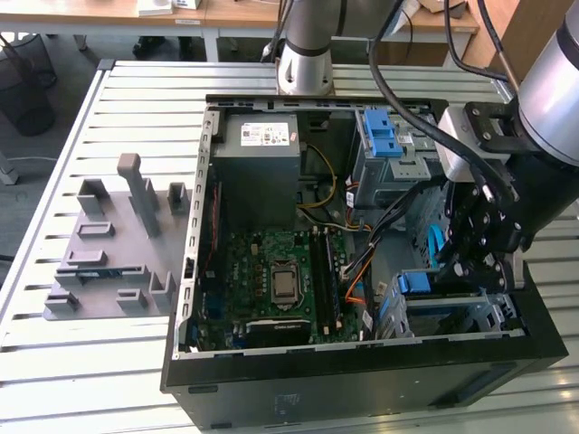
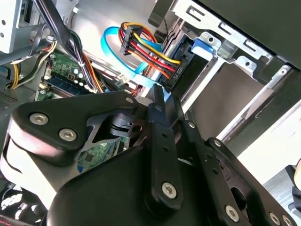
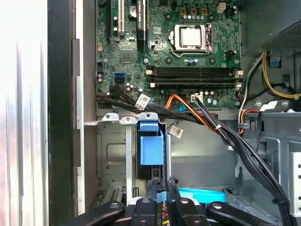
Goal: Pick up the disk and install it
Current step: 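Insert the second disk wire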
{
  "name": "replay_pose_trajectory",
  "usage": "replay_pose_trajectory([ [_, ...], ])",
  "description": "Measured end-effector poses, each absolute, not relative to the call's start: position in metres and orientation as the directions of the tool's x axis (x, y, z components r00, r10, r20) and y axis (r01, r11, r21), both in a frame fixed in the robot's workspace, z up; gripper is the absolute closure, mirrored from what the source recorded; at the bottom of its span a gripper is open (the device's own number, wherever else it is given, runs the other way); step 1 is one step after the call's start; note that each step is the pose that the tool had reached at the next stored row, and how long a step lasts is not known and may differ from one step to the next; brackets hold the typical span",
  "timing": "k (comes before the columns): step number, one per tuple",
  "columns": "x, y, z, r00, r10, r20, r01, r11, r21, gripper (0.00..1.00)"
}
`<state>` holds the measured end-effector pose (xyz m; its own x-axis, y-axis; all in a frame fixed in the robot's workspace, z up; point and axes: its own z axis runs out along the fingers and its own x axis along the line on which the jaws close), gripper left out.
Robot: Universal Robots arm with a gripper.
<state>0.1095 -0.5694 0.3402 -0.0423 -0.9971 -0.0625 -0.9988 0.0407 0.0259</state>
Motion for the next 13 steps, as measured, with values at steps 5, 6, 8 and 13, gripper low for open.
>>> replay_pose_trajectory([
  [5, 0.1095, -0.5695, 0.3469, -0.042, -0.997, -0.062, -0.999, 0.041, 0.026, 0.77],
  [6, 0.1095, -0.5694, 0.3468, -0.042, -0.997, -0.063, -0.999, 0.041, 0.026, 0.78],
  [8, 0.1095, -0.5694, 0.3468, -0.042, -0.997, -0.062, -0.999, 0.041, 0.026, 0.84],
  [13, 0.1095, -0.5695, 0.3470, -0.042, -0.997, -0.062, -0.999, 0.041, 0.026, 0.89],
])
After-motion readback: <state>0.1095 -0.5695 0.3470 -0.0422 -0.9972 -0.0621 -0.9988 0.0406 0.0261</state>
